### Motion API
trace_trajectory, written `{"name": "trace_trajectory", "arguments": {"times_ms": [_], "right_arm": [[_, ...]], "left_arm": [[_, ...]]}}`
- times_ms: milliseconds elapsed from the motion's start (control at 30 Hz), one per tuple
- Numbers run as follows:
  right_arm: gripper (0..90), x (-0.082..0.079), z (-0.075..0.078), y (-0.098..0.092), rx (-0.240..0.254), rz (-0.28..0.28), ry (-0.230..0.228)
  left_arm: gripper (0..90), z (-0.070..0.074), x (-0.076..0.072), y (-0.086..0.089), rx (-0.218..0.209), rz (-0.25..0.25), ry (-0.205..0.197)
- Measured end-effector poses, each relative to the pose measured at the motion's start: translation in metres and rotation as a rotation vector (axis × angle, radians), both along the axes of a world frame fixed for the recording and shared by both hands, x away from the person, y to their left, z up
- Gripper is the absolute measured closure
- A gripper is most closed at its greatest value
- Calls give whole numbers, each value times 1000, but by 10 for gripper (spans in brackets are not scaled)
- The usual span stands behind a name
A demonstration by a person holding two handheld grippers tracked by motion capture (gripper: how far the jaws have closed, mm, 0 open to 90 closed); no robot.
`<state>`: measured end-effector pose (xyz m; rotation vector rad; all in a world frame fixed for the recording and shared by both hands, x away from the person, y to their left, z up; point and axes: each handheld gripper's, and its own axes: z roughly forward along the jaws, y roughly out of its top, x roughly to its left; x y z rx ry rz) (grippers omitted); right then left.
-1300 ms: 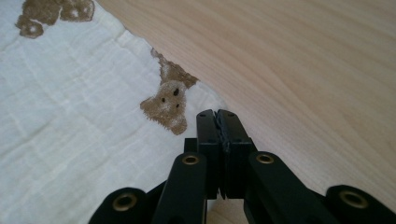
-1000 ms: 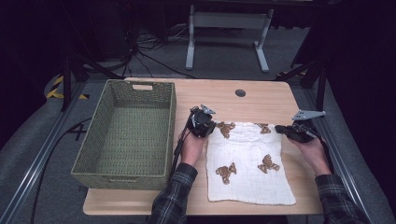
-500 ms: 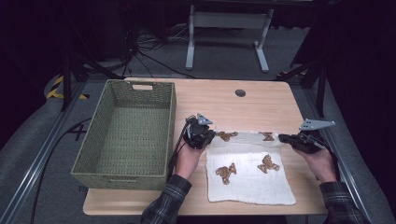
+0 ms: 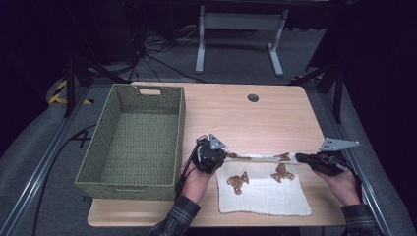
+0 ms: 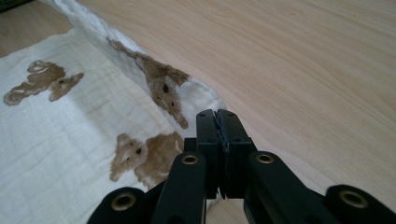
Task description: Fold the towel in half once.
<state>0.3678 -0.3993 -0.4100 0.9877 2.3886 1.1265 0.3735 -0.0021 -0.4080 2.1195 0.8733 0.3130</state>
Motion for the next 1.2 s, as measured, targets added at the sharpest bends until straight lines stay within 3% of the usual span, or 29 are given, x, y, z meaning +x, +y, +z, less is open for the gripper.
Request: {"name": "trace_trajectory", "arguments": {"times_ms": [167, 333, 533, 633, 767, 900, 1200], "right_arm": [[885, -14, -5, -2, 12, 7, 19], [885, -25, -18, 2, -5, 28, 72], [885, -31, -32, 5, -53, 41, 120], [884, -31, -37, 7, -89, 40, 130], [884, -28, -38, 8, -97, 42, 120], [884, -21, -39, 7, -91, 30, 115], [883, 1, -40, 2, -70, -7, 105]], "left_arm": [[848, -3, -14, -1, 16, -19, 3], [848, -20, -25, -3, 41, -47, 56], [847, -38, -27, -11, 98, -70, 105], [847, -43, -26, -15, 152, -84, 102], [848, -46, -27, -21, 179, -71, 87], [848, -47, -17, -23, 178, -64, 63], [849, -47, 11, -24, 149, -28, 86]]}}
